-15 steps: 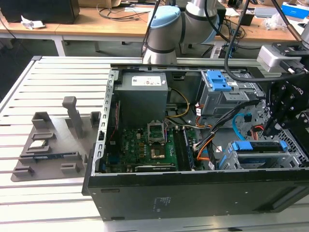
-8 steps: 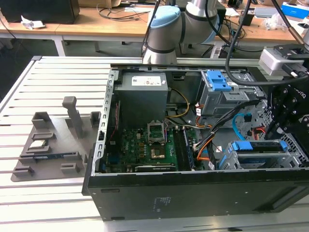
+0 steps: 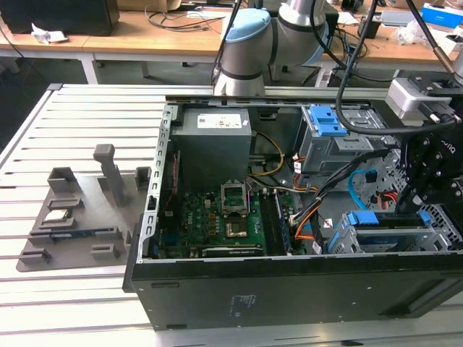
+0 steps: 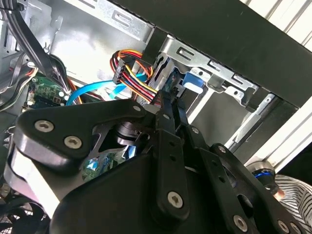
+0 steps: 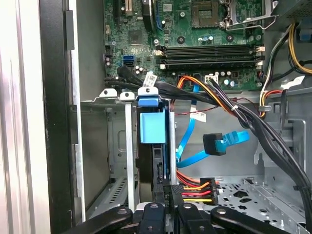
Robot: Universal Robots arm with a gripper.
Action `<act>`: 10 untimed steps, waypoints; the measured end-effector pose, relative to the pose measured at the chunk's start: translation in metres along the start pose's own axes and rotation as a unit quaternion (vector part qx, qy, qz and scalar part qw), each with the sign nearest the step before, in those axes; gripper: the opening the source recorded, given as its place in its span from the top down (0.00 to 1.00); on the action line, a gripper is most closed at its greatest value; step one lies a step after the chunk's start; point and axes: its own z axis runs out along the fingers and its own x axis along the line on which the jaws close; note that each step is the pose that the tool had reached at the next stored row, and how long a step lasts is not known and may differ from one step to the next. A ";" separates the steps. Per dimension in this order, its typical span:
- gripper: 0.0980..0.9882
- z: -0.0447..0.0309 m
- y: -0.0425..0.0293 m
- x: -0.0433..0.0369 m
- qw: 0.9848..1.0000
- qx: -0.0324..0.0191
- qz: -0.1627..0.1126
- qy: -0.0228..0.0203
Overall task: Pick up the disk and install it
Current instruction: 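Insert the first disk wire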
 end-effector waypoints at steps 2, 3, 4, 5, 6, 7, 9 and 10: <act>0.92 0.0003 -0.0003 0.0006 1.000 0.000 0.000 0.000; 0.92 0.0006 -0.0005 0.0012 1.000 0.000 0.000 0.000; 0.92 0.0011 -0.0007 0.0021 1.000 0.000 0.000 0.000; 0.92 0.0015 -0.0008 0.0030 1.000 0.000 0.000 0.000; 0.92 0.0019 -0.0008 0.0035 1.000 0.000 0.000 0.000; 0.92 0.0024 -0.0008 0.0039 1.000 0.000 0.000 0.000; 0.92 0.0051 -0.0007 0.0043 1.000 0.000 0.000 0.000; 0.92 0.0055 -0.0007 0.0043 1.000 0.000 0.000 0.000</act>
